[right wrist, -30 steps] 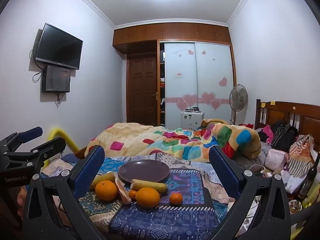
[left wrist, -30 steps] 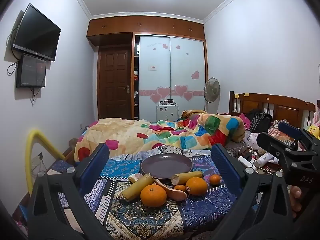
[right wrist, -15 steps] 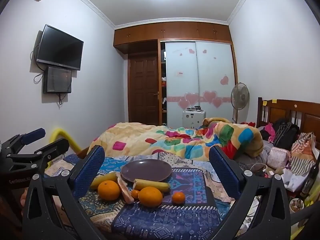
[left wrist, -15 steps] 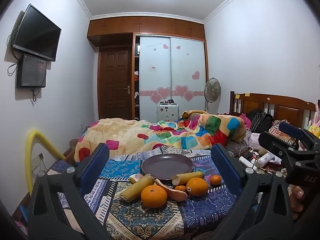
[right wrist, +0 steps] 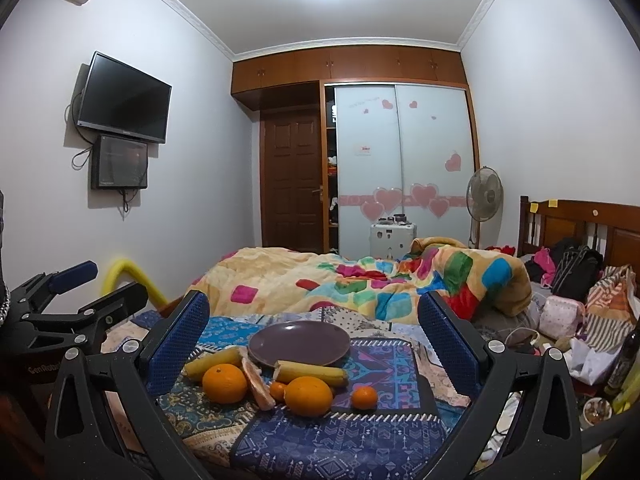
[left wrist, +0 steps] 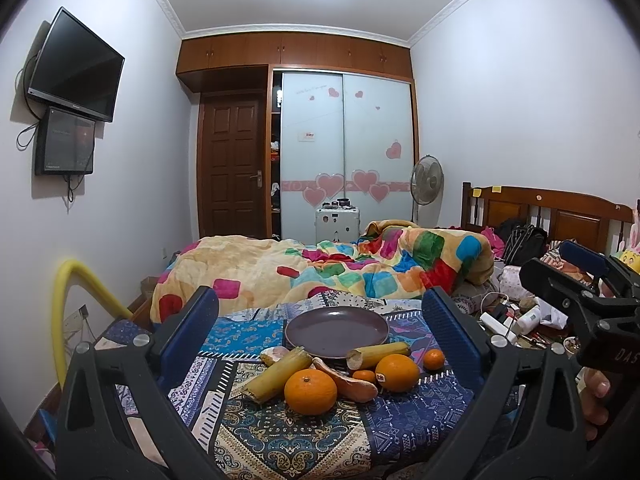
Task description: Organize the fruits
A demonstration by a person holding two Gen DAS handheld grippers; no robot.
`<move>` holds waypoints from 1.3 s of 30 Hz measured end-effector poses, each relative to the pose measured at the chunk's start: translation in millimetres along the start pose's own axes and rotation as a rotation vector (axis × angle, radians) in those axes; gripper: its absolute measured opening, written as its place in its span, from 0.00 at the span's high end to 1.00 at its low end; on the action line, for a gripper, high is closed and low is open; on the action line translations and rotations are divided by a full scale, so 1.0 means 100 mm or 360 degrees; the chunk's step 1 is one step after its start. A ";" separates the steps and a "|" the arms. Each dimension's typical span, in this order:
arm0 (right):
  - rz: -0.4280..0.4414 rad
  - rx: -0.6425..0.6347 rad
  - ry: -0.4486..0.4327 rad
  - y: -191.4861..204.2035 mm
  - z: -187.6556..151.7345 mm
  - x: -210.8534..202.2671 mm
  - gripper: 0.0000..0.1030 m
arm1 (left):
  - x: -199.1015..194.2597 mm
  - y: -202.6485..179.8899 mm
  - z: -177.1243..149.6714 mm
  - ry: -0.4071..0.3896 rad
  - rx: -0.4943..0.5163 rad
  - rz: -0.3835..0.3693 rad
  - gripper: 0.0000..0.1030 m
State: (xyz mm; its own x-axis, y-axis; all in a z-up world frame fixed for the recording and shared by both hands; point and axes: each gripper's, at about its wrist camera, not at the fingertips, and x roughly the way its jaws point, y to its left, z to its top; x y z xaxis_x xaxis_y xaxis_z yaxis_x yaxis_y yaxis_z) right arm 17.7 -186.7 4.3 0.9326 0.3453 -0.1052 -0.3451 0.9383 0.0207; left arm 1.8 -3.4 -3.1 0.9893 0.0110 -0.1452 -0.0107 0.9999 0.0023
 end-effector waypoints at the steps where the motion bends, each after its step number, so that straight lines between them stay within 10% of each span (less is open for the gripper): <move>1: 0.0000 -0.0001 -0.0001 0.00 0.00 0.00 0.00 | 0.00 0.00 0.00 0.0001 0.0002 0.0002 0.00; 39: 0.0012 0.0007 -0.0013 0.06 0.01 -0.01 0.00 | -0.01 0.03 0.00 -0.0002 -0.0021 -0.0006 0.00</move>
State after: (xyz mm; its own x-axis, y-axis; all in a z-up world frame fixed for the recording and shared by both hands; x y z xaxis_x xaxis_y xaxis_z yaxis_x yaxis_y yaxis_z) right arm 15.0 -181.8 5.8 0.9308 0.3524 -0.0969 -0.3516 0.9358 0.0258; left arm 1.0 -0.7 -3.3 0.9896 0.0069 -0.1438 -0.0087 0.9999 -0.0115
